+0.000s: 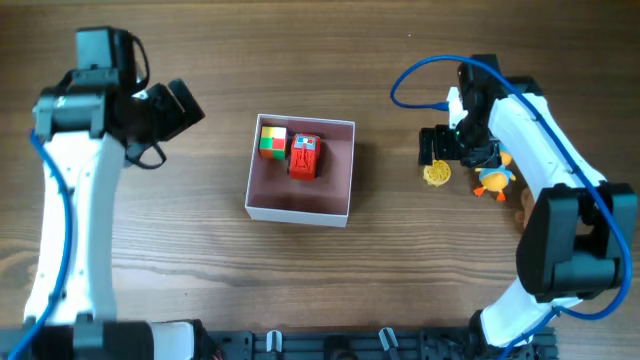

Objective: Pack container
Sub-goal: 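Retract the left arm and grasp the yellow round toy with the right gripper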

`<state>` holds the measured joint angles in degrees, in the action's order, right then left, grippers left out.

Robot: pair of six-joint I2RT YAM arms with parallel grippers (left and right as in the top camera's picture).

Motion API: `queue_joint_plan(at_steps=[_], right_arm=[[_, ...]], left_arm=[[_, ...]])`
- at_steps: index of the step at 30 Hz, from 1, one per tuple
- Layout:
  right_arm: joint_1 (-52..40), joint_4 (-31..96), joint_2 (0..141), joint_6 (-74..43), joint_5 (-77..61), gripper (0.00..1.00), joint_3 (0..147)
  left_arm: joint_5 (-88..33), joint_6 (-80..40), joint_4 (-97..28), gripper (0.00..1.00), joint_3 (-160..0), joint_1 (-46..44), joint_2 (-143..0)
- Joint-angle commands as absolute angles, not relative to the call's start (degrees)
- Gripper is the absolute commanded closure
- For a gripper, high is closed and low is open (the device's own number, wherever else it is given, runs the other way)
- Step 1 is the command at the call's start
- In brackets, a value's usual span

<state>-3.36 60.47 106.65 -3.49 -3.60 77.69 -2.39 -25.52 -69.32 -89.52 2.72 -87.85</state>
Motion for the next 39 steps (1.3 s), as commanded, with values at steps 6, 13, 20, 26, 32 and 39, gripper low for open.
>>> queue_joint_plan(at_steps=[6, 13, 20, 26, 32, 39], right_arm=[[-3.81, 59.88, 114.45, -2.55, -1.89, 0.01, 77.23], [-3.81, 59.53, 116.77, -2.20, -1.91, 0.01, 77.23], [-3.81, 59.86, 117.16, -1.72, -1.93, 0.20, 77.19], [-3.81, 60.20, 117.16, -1.72, -1.93, 0.41, 77.19], [-3.81, 60.10, 117.16, -1.69, -1.93, 0.46, 77.19], [-3.81, 60.01, 117.12, -1.72, -2.63, 0.68, 77.21]], left_arm=[[-3.66, -23.97, -68.40, 0.00, -89.67, 3.07, -89.80], [-3.66, -23.97, -68.36, 0.00, -89.67, 3.07, -89.80], [-3.66, -23.97, -68.34, 0.00, -89.67, 3.07, -89.80], [-3.66, -23.99, -68.36, 0.00, -89.67, 3.07, -89.80], [-4.51, -23.99, -68.31, 0.01, -89.67, 3.07, -89.80], [-4.49, -23.97, -68.29, 0.00, -89.67, 3.07, -89.80]])
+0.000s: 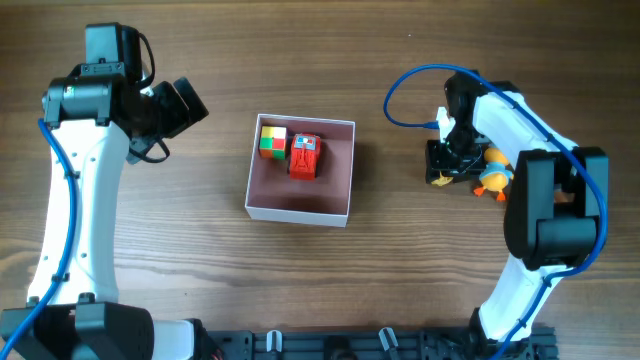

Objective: Pack container
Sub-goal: 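Retract the left arm and grasp the yellow round toy with the right gripper, then carry the yellow toy with the right gripper into the box and release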

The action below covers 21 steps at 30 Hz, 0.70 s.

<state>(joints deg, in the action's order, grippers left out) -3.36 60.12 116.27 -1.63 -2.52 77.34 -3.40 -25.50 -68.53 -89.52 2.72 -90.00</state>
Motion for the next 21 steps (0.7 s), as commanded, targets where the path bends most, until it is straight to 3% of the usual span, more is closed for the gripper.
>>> queue_joint_plan(at_steps=[1, 7, 13, 21], right_arm=[[-3.81, 60.01, 117.12, -1.72, -3.07, 0.69, 77.32], [-5.02, 62.65, 114.41, -3.09, -3.49, 0.96, 79.40], [-14.26, 66.35, 100.73, -4.01, -3.42, 0.96, 89.01], [-30.89, 57.17, 95.61, -10.68, -4.10, 0.96, 92.29]], left_arm=[[-4.49, -23.97, -68.29, 0.00, -89.67, 3.07, -89.80], [-4.49, -23.97, -68.29, 0.00, -89.67, 3.07, -89.80], [-4.49, -23.97, -68.29, 0.00, -89.67, 3.07, -89.80], [-4.51, -24.01, -68.14, 0.00, -89.67, 3.07, -89.80]])
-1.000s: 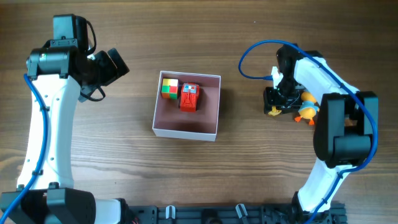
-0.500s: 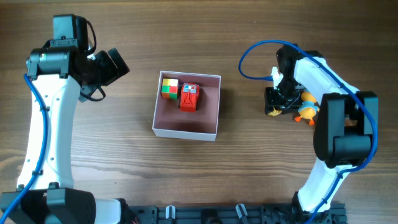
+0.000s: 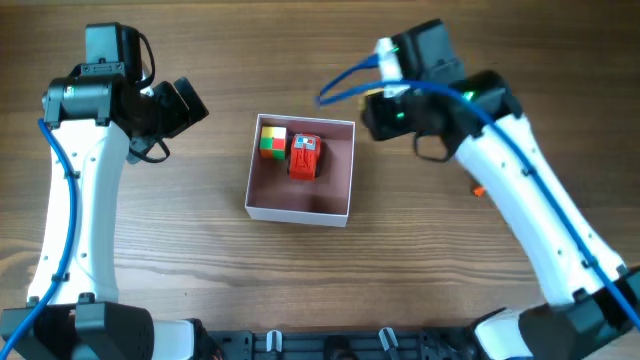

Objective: Pack container
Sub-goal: 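Carry the yellow toy with the right gripper into the box and release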

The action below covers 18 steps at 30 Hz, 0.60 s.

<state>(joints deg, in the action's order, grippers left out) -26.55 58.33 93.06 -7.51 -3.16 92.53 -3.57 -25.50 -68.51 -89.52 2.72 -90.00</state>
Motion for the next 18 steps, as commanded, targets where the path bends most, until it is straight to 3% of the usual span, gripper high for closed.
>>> queue_joint_plan(at_steps=[1, 10, 18], right_arm=[[-32.16, 56.66, 96.71, -10.68, -4.10, 0.96, 92.29], [-34.68, 54.72, 110.41, -10.44, -5.80, 0.96, 92.29], [-29.82, 53.15, 115.31, -8.93, -3.86, 0.96, 92.29]], left_arm=[[-4.51, -24.01, -68.10, 0.00, -89.67, 3.07, -89.80], [-4.51, -23.99, -67.96, 0.00, -89.67, 3.07, -89.80], [-4.51, -23.99, -67.99, 0.00, -89.67, 3.07, -89.80]])
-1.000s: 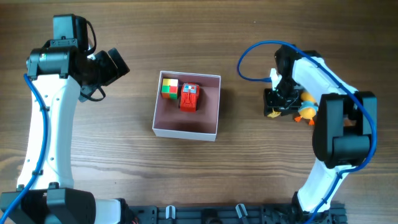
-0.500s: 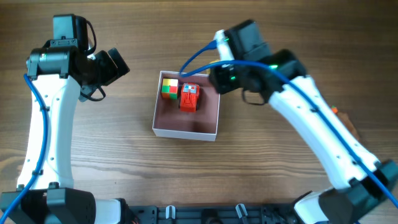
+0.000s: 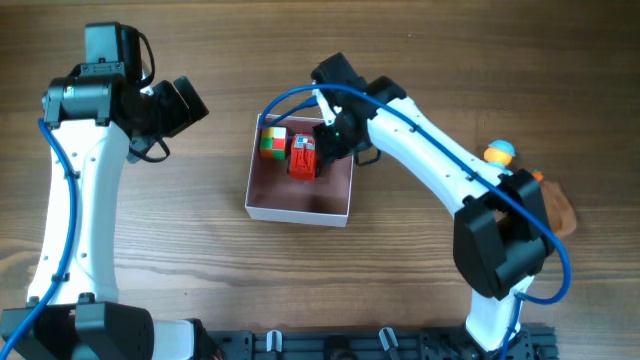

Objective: Pack container
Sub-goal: 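Carry the yellow toy with the right gripper into the box and release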

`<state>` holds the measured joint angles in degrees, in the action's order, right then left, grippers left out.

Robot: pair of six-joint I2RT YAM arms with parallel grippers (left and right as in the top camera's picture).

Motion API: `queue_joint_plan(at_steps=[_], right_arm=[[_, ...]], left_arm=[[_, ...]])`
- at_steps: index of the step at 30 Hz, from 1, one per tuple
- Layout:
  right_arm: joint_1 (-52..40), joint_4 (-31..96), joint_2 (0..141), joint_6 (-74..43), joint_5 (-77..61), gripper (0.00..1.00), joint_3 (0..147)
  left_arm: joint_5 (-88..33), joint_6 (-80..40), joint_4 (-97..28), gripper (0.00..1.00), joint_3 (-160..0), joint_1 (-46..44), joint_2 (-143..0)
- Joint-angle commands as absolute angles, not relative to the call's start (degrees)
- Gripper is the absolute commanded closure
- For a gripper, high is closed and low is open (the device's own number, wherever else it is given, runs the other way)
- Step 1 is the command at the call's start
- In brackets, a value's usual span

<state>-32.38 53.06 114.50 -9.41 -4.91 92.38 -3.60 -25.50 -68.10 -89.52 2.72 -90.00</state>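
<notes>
The white box (image 3: 300,212) with a brown floor stands mid-table. Inside, along its far wall, lie a multicoloured cube (image 3: 272,142) and a red toy (image 3: 304,157). My right gripper (image 3: 330,140) hangs over the box's far right part, just beside the red toy; its fingers are hidden under the wrist, and so is anything between them. A yellow-and-blue duck (image 3: 498,152) sits on the table at the right. My left gripper (image 3: 185,105) hovers left of the box, away from it, and its jaws cannot be made out.
A brown object (image 3: 556,206) lies at the right edge of the table, partly behind the right arm. The right arm's blue cable (image 3: 285,98) loops above the box's far wall. The arm bases stand along the near edge.
My right gripper has moved left from just beyond the box's far right corner to over its inside, beside the red toy. The duck shows again. The left arm has stayed put.
My right gripper first stood at a small yellow toy next to the duck at the right, then came down right on it. After that it was near the box's far right corner, and the yellow toy no longer showed on the table. Now it hangs over the box.
</notes>
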Motion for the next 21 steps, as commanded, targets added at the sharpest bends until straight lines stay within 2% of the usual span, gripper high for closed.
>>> queue_joint_plan(at_steps=[1, 10, 11, 13, 15, 17, 18, 21], right_arm=[[-29.17, 53.25, 115.31, -8.82, -3.88, 0.96, 92.29], [-27.57, 55.27, 115.31, -5.78, -3.92, 0.93, 92.29], [-27.57, 55.86, 115.31, -5.76, -3.90, 0.88, 92.29], [-27.57, 56.75, 115.31, -6.00, -3.88, 0.84, 92.29], [-27.57, 57.21, 115.31, -5.98, -3.90, 0.72, 92.29], [-27.57, 57.23, 115.31, -5.98, -3.88, 0.70, 92.29], [-27.57, 57.21, 115.31, -5.98, -3.88, 0.60, 92.29], [-27.57, 57.28, 115.28, -5.93, -3.90, 0.59, 92.31]], left_arm=[[-4.51, -23.99, -67.99, 0.00, -89.67, 3.07, -89.80], [-4.51, -24.01, -67.92, 0.00, -89.67, 3.07, -89.80], [-4.51, -23.99, -67.90, 0.00, -89.67, 3.07, -89.80], [-4.49, -23.99, -67.92, 0.00, -89.67, 3.07, -89.80], [-4.51, -23.99, -67.92, 0.00, -89.67, 3.07, -89.80], [-4.49, -23.99, -67.92, 0.00, -89.67, 3.07, -89.80], [-4.51, -23.99, -67.92, 0.00, -89.67, 3.07, -89.80], [-4.49, -23.99, -67.92, 0.00, -89.67, 3.07, -89.80]])
